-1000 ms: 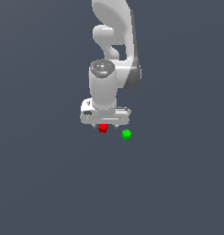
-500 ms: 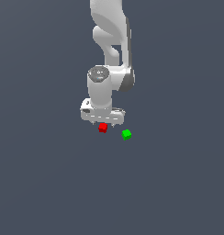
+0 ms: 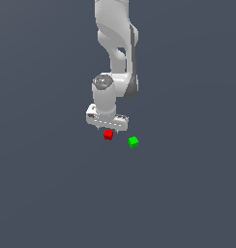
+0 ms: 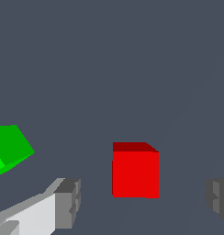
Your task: Stack the red cube on top of the green cube.
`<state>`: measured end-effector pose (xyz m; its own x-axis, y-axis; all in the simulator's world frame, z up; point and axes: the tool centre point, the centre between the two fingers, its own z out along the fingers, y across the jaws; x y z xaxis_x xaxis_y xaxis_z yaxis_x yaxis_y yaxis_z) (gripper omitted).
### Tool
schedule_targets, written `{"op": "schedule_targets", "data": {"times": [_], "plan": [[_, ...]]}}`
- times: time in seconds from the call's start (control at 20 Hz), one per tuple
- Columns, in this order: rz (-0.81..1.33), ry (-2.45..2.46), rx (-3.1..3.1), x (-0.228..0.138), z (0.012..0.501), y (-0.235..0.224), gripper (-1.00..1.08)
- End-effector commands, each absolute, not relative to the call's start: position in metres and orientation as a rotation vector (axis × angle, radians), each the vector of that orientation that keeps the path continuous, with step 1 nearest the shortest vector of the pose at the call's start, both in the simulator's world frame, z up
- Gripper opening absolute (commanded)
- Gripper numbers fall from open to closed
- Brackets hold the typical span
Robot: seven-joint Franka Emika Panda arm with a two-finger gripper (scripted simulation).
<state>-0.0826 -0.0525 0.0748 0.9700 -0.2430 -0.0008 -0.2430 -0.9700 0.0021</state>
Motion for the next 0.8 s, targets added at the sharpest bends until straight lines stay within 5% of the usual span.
{"op": "schedule_targets", "data": {"times": [0.0,0.75], "plan": [[0.000,-0.400,3.115,-0.086,0.071,-0.053,1.00],[0.000,-0.402,3.115,-0.087,0.033,-0.052,1.00]]}}
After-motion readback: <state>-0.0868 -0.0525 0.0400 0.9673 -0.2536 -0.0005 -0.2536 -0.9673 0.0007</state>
